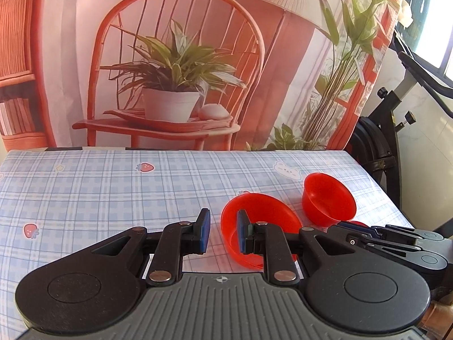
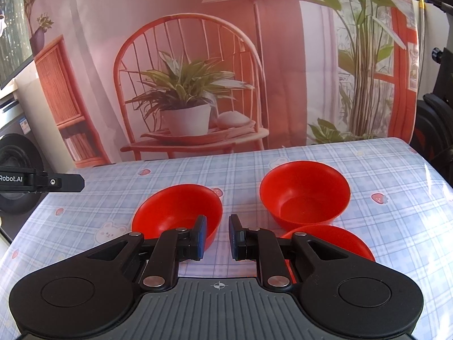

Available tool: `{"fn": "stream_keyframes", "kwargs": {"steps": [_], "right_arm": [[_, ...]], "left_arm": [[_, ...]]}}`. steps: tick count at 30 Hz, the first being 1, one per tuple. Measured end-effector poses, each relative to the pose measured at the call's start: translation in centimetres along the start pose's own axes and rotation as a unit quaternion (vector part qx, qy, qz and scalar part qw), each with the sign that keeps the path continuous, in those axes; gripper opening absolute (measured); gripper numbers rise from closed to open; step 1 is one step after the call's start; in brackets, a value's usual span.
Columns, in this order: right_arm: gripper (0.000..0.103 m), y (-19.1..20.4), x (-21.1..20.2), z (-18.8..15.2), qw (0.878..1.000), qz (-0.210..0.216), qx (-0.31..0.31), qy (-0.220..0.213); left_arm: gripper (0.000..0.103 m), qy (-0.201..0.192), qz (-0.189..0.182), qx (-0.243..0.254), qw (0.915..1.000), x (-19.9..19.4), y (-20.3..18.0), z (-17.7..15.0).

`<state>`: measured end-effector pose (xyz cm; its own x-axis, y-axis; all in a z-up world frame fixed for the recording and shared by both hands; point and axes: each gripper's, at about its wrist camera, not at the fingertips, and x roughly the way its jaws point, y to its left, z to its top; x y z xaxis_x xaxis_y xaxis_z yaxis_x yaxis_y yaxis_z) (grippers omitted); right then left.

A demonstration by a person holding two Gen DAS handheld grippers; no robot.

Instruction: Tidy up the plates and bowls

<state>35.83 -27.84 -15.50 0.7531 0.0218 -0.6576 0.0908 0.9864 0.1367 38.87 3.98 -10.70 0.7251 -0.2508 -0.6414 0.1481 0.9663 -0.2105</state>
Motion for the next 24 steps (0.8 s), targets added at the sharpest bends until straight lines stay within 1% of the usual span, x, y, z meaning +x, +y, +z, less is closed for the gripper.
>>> {"fn": "stream_keyframes", "kwargs": {"steps": [3, 4, 6, 11, 15, 20, 22, 24], "right_arm": [[0.017, 0.2, 1.8, 0.2, 1.0, 0.002, 0.001, 0.015], [0.017, 0.3, 2.5, 0.3, 1.0, 0.003, 0.0, 0.02], [0.017, 0.4, 3.5, 0.4, 1.0, 0.001, 0.0, 0.03], [0.017, 0.4, 5.4, 0.3, 0.999, 0.0, 0.008, 0.051], [0.019, 0.3, 6.3, -0.1, 0.998, 0.0, 0.02, 0.063], [0.018, 0.0, 6.9, -0.4, 0.997, 0.006, 0.035, 0.074], [0.015, 0.0, 7.0, -0.5, 0.996, 0.004, 0.038, 0.075], [0.013, -0.1, 6.8, -0.5, 0.997, 0.002, 0.041, 0.072]], "left_arm": [[0.023, 0.016, -0.008, -0.003, 0.9998, 2.1, 0.2, 0.0], [0.027, 0.021, -0.008, -0.007, 0.9997, 3.0, 0.5, 0.0], [0.033, 0.028, -0.008, -0.014, 0.9995, 4.1, 0.7, -0.1], [0.033, 0.056, -0.024, -0.015, 0.9981, 6.6, 0.8, -0.7], [0.033, 0.071, -0.035, -0.018, 0.9967, 7.5, 0.9, -1.1], [0.03, 0.086, -0.048, -0.01, 0.9951, 8.2, 0.5, -1.6], [0.027, 0.086, -0.043, -0.005, 0.9953, 8.2, 0.4, -1.7], [0.02, 0.092, -0.036, -0.01, 0.995, 8.2, 0.4, -1.6]]}}
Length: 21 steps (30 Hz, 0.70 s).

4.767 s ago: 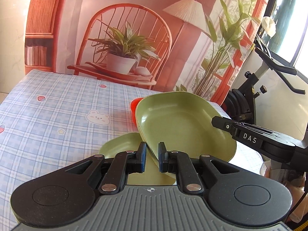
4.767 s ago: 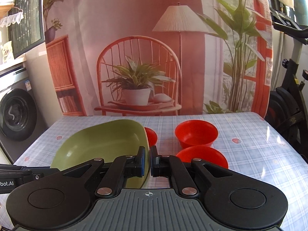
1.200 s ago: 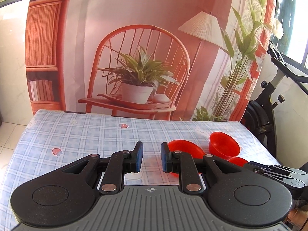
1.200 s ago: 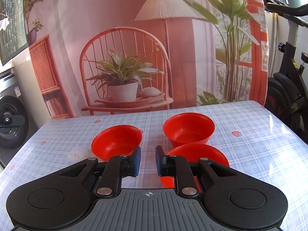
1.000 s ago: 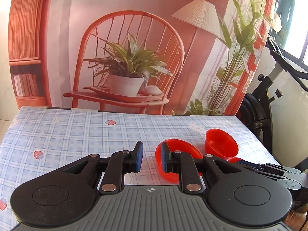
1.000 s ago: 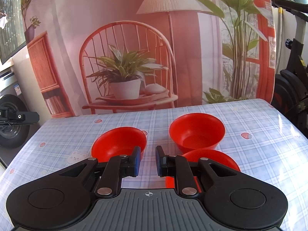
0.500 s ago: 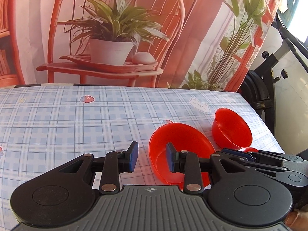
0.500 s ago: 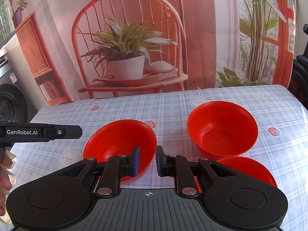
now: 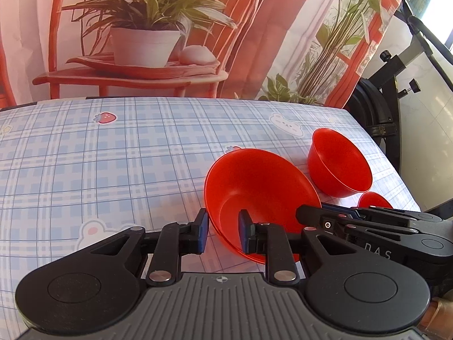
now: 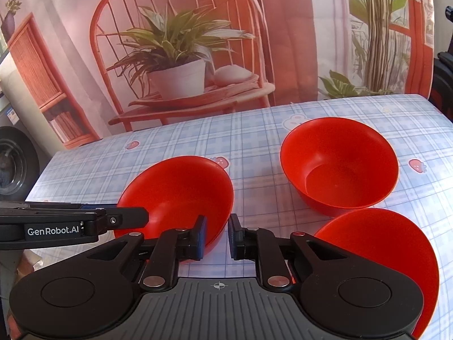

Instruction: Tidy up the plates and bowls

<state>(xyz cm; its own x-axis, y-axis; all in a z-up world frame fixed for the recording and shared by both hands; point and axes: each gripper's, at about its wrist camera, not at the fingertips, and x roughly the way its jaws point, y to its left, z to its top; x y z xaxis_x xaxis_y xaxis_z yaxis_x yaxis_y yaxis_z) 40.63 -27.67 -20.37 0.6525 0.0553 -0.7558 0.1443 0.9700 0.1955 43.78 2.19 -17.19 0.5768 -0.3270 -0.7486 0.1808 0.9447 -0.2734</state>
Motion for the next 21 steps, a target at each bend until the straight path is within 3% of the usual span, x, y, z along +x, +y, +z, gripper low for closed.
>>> {"fn": "stream_keyframes", "kwargs": {"steps": [21], "right_arm": [[0.011, -2.0, -8.6, -0.6, 0.997, 0.006, 0.008, -0.079]], "left_arm": [[0.019, -0.055, 0.007, 0.005, 0.9984, -5.9, -6.2, -1.3]]}}
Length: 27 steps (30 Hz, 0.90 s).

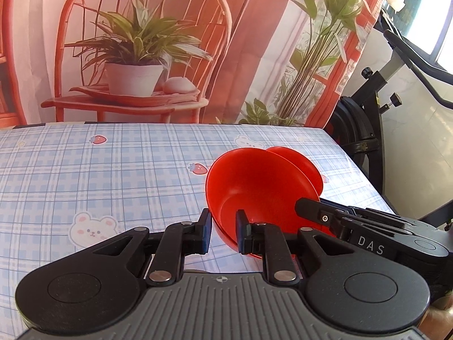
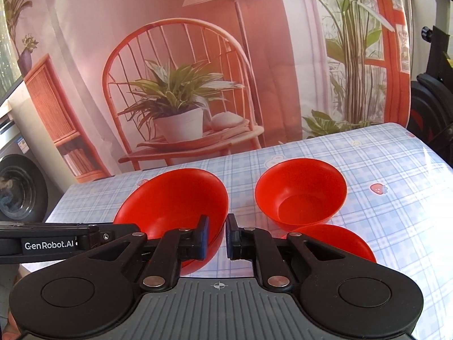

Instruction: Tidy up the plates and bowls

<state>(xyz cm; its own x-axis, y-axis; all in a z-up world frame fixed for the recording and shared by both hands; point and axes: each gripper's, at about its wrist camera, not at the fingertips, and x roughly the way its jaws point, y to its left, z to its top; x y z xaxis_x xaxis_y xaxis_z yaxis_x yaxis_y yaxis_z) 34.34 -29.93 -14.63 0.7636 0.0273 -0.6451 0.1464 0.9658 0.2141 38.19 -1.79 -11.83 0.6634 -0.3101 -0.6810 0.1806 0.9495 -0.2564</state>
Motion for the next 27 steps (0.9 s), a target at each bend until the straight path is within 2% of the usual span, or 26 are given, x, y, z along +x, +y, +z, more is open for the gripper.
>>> {"fn": "stream_keyframes", "kwargs": {"steps": [12, 27], "right_arm": [[0.011, -3.1, -4.1, -1.2, 0.999, -0.005, 0.023, -0.025], [0.011, -8.1, -7.0, -1.5, 0.996, -0.026, 0.065, -0.056]], "left_arm": [[0.019, 0.008, -0.017, 0.015, 0.9997, -0.2, -3.8, -1.5], [0.019, 0.033, -0.044, 0.046, 0.9974, 2.1, -8.3, -1.4]]}}
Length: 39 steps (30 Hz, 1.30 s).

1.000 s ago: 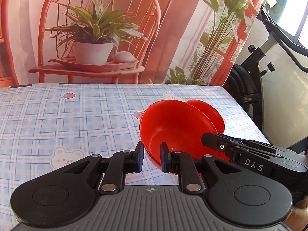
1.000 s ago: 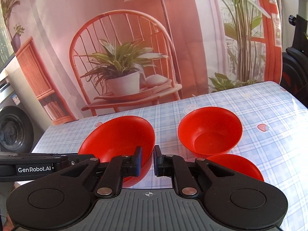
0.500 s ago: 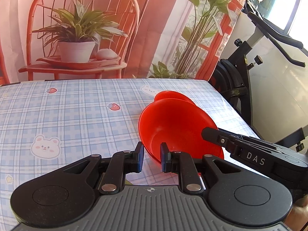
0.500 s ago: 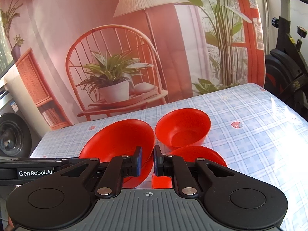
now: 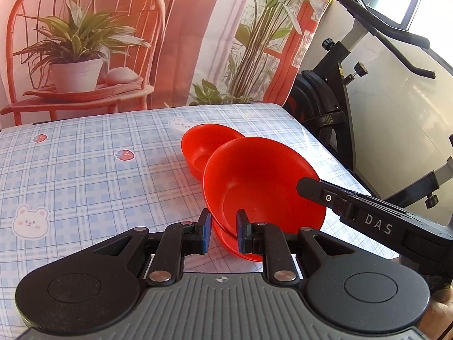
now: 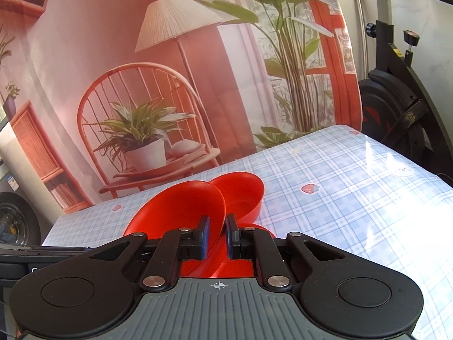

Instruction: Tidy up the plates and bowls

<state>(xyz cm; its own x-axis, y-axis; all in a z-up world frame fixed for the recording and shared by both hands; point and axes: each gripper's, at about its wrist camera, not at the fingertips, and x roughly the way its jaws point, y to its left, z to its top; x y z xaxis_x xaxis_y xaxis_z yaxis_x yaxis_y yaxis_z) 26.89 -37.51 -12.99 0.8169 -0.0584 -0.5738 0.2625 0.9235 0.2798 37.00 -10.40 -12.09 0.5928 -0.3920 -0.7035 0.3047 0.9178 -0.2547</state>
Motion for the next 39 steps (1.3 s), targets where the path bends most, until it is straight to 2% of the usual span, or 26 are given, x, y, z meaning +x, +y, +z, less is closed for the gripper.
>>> {"fn": "stream_keyframes", "kwargs": {"steps": [10, 18, 26, 39], "right_arm": [[0.011, -3.1, -0.6, -0.5, 0.999, -0.02, 0.026, -0.004], [0.011, -5.1, 0.3, -1.6, 0.999, -0.027, 0.045, 0.011], [0.011, -4.4, 2.0, -2.0, 0.999, -0.013, 0.041, 0.027], [0.01, -4.4, 2.8, -2.7, 0.998, -0.02, 0.046, 0.044]], "left_arm": [[0.019, 0.026, -0.016, 0.022, 0.9993, 2.8, -1.8, 0.4], [0.02, 0.042, -0.01, 0.038, 0.9983, 4.0, -2.3, -0.2], [0.02, 0.051, 0.01, 0.032, 0.9981, 4.4, -1.1, -0.3], [0.02, 0.057, 0.018, 0.039, 0.9974, 4.9, -1.4, -0.7]]}}
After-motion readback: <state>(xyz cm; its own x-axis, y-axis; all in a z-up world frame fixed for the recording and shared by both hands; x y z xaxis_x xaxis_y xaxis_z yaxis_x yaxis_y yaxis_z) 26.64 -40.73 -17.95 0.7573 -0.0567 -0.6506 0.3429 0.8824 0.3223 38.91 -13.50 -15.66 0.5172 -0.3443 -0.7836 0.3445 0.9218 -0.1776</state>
